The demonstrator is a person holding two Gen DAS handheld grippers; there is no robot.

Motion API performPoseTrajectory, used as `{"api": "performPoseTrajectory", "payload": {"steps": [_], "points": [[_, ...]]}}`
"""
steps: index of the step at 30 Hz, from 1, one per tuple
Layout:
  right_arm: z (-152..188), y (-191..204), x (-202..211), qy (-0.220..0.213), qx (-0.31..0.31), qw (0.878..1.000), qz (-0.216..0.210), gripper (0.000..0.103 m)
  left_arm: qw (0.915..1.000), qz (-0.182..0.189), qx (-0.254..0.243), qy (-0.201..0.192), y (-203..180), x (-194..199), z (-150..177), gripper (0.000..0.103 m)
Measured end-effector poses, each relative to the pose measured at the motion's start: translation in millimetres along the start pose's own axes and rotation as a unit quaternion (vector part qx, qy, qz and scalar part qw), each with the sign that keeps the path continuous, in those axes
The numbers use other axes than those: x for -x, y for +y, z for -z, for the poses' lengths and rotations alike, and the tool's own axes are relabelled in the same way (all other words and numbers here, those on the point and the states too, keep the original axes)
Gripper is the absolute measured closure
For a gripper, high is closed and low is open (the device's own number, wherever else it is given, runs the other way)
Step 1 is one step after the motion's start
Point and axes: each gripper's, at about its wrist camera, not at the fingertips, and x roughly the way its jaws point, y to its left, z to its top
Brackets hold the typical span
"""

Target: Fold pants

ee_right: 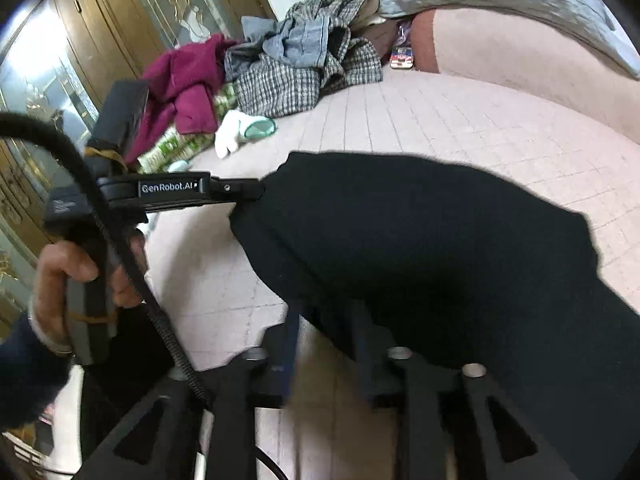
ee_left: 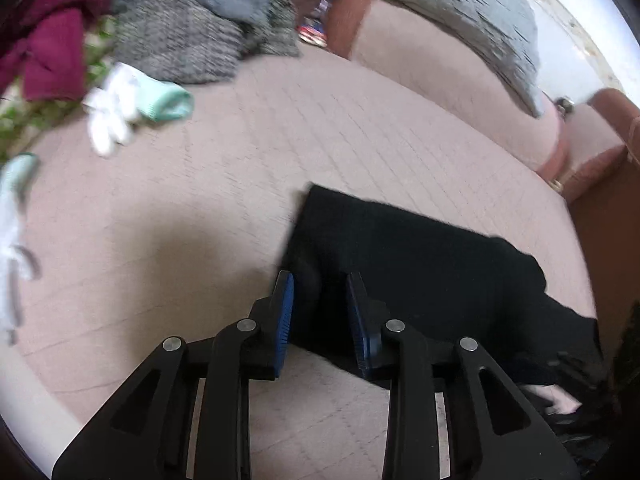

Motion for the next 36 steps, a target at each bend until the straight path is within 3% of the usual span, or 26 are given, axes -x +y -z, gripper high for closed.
{"api": "performPoseTrajectory", "payload": {"steps": [3, 6, 9, 13, 19, 22, 24, 27, 30, 36], "points": [[-5.7, -12.1, 27.1, -0.036, -0.009, 0.999, 0.022, 0.073, 0.9993, -0.002, -0.003, -0.037, -0.3, 22.1, -5.7, 0.076], [-11.6, -37.5, 43.2, -0.068, -0.045, 0.995, 0.064, 0.073, 0.9988, 0.023, -0.01, -0.043, -11.8, 29.7, -10.5, 0.076], [-17.8, -58.1, 41.3, -0.067, -0.083, 0.99, 0.095, 0.073, 0.9987, 0.029, -0.025, -0.035, -29.4, 20.8, -12.9, 0.076], [-27.6, -58.0, 26.1, -0.068, -0.082, 0.989, 0.102, 0.073, 0.9987, 0.034, -0.034, -0.018, -52.3, -3.1, -14.7, 0.076], [-40.2, -50.8, -5.8, -0.056, -0.069, 0.994, 0.068, 0.073, 0.9992, 0.013, -0.034, 0.015, -70.7, -48.1, -13.1, 0.076], [-39.9, -66.2, -27.9, -0.029, -0.068, 0.989, 0.129, 0.073, 0.9995, 0.007, -0.03, 0.01, -67.2, -57.2, -8.4, 0.075], [-33.2, -89.8, -27.6, -0.031, -0.102, 0.982, 0.156, 0.077, 0.9994, 0.012, -0.032, 0.003, -66.3, -57.1, -6.0, 0.075], [-27.0, -105.2, -14.7, -0.052, -0.147, 0.981, 0.12, 0.077, 0.9994, 0.01, -0.033, -0.005, -66.4, -57.9, -3.8, 0.075], [-28.2, -91.3, -9.4, -0.048, -0.124, 0.982, 0.132, 0.075, 0.9992, -0.003, -0.04, -0.009, -71.3, -57.9, -2.7, 0.075], [-17.9, -65.3, 12.1, -0.067, -0.123, 0.985, 0.099, 0.073, 0.9989, -0.01, -0.044, -0.013, -71.0, -58.7, -3.5, 0.075]]}}
